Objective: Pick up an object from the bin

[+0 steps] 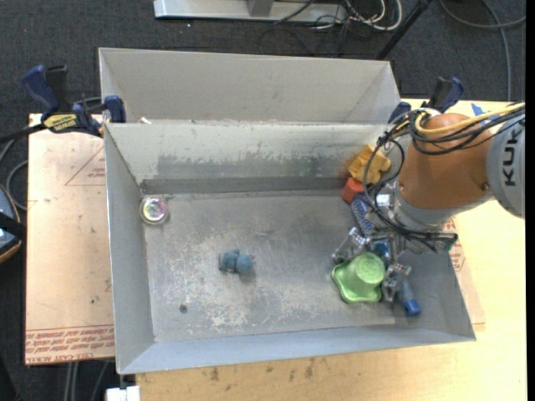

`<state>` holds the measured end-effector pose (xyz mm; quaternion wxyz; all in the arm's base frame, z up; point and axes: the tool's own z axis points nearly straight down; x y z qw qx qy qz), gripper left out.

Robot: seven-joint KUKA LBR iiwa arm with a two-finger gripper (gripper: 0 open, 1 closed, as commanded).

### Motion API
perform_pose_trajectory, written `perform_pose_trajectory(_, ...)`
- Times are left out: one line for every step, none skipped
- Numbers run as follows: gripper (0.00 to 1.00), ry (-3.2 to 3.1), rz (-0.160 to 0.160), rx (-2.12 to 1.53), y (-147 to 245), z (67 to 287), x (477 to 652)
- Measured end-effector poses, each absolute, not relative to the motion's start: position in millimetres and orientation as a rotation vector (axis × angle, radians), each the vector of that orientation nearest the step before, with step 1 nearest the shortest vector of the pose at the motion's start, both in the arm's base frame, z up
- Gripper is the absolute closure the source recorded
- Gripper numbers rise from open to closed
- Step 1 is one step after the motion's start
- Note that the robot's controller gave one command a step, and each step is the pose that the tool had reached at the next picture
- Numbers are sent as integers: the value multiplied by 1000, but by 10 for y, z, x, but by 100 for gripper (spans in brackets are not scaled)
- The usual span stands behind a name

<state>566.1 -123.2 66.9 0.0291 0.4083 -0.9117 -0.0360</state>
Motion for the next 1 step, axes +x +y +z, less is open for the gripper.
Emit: perform_pose_trajectory(100, -2658, 6, 1689, -1230, 2250, 5425)
